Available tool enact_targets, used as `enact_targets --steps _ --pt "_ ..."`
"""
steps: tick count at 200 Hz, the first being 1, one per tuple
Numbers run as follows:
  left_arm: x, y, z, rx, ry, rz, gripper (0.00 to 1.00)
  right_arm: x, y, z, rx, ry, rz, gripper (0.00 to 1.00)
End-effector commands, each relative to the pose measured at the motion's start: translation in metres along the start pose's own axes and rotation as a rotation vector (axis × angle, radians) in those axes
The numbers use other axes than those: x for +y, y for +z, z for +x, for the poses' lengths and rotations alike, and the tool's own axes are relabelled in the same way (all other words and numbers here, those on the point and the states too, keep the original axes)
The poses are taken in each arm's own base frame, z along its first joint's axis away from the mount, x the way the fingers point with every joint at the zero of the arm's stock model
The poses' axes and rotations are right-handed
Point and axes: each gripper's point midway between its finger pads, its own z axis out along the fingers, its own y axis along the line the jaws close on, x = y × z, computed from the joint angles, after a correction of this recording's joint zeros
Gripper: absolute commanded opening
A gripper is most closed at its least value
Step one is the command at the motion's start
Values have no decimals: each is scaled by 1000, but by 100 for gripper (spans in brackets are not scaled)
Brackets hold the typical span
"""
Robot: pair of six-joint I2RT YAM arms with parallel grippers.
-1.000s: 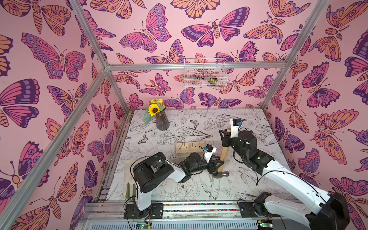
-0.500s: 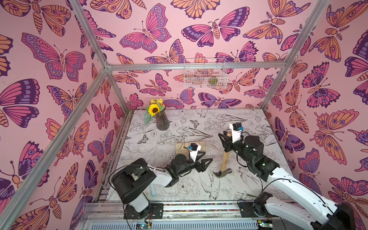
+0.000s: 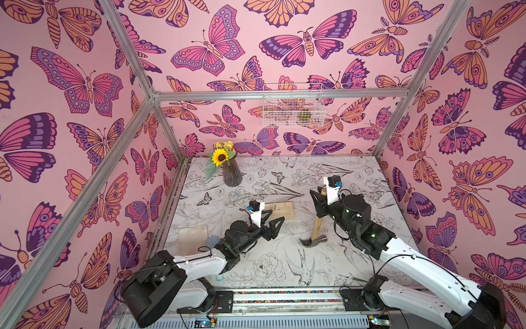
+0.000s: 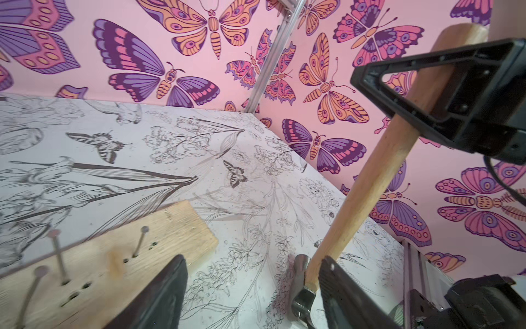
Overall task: Use a claw hammer to pull out a nail
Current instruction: Pick up the hammer at the center of the board.
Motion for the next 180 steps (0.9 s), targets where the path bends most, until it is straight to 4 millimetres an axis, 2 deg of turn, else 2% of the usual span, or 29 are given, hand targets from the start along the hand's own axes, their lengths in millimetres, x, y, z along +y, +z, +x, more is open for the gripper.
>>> enact_targets --steps 1,23,85,124,154,180 --pt "19 -12 11 51 28 -93 75 4 -13 -83 -232 62 9 0" --pt "29 -21 3 29 32 -154 76 7 -10 -97 -246 76 13 0" --pt "81 -43 -2 36 -66 -346 76 15 4 -147 -294 65 90 0" --pt "116 -53 -6 26 -174 -439 75 36 39 -163 -322 -36 163 0" --pt "120 -51 -6 28 -220 -417 74 52 72 -161 -317 -98 189 0" --pt "121 -50 -5 34 -222 -411 73 53 91 -157 -309 -122 233 0"
